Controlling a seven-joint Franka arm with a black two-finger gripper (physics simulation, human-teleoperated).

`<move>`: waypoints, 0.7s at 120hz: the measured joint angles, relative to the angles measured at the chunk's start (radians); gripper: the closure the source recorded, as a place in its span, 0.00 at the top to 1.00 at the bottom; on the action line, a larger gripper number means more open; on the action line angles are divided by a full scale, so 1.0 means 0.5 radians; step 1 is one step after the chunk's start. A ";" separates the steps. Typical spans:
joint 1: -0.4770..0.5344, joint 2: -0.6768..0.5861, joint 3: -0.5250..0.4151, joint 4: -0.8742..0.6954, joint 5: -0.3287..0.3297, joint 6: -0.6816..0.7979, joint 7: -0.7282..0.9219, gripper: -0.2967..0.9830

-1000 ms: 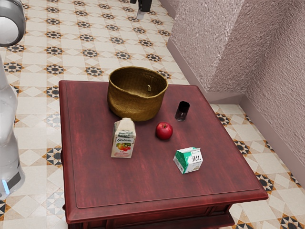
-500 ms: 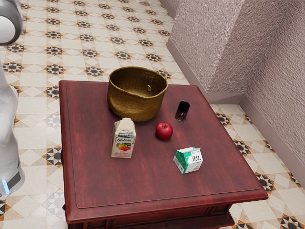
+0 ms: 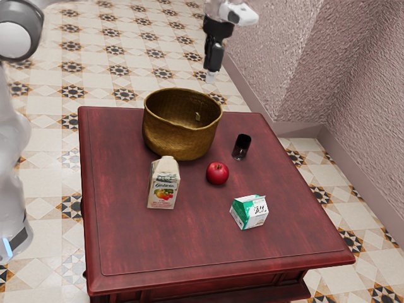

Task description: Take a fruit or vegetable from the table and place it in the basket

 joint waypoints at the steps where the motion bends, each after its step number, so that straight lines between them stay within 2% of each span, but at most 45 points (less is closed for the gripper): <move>1: -0.019 -0.021 -0.002 -0.038 0.004 0.020 0.000 0.75; 11: -0.051 -0.116 -0.046 -0.326 0.033 0.224 0.002 0.75; 23: -0.062 -0.124 -0.095 -0.479 0.049 0.444 0.003 0.75; 60: -0.272 0.122 -0.102 -0.627 0.045 0.829 0.001 0.75; 84: -0.281 0.222 -0.072 -0.718 0.041 0.910 -0.001 0.75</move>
